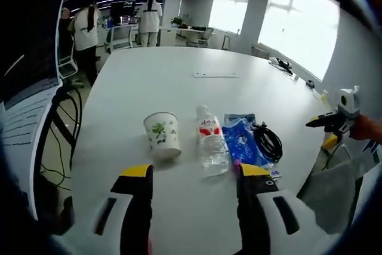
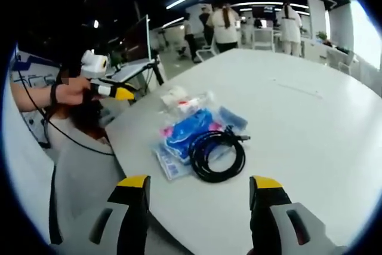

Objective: Arrange the tabletop items into an orderly group along one side of the table until the central work area is clear of visible clutter.

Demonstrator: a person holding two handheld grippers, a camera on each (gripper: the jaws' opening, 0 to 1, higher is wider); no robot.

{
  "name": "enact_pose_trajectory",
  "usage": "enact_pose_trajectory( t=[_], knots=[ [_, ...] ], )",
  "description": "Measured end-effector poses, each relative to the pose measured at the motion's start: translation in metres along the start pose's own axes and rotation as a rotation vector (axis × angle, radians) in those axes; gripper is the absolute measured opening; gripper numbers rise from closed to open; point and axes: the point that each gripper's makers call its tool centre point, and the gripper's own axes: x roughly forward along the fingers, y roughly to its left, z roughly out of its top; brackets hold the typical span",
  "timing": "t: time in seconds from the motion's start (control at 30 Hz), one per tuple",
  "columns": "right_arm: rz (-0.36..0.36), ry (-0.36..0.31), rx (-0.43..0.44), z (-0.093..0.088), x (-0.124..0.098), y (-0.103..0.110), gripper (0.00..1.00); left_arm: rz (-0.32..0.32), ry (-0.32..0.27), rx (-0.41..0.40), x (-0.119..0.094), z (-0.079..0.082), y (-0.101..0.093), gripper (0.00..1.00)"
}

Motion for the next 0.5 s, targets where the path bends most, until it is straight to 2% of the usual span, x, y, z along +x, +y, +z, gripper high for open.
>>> enact_pose_trajectory(
  t=[0.07,0.2,0.3,0.5],
  knots=[
    [-0.013,0.003,-0.003,0.0,0.001,0.001,0.68,0.013,-0.011,-0.053,0.007,0.004,0.01,0.56],
    [-0.039,-0.024,0.02,0.004,0.0,-0.001,0.68,0.033,-0.009,-0.065,0.019,0.015,0.018,0.53],
    [-0.031,-0.033,0.027,0.005,0.002,0.001,0.68,0.034,-0.008,-0.08,0.031,0.023,0.023,0.53],
    [-0.017,-0.011,-0.003,0.001,0.001,-0.003,0.68,0.065,0.024,-0.125,0.059,0.026,0.034,0.52]
  ],
)
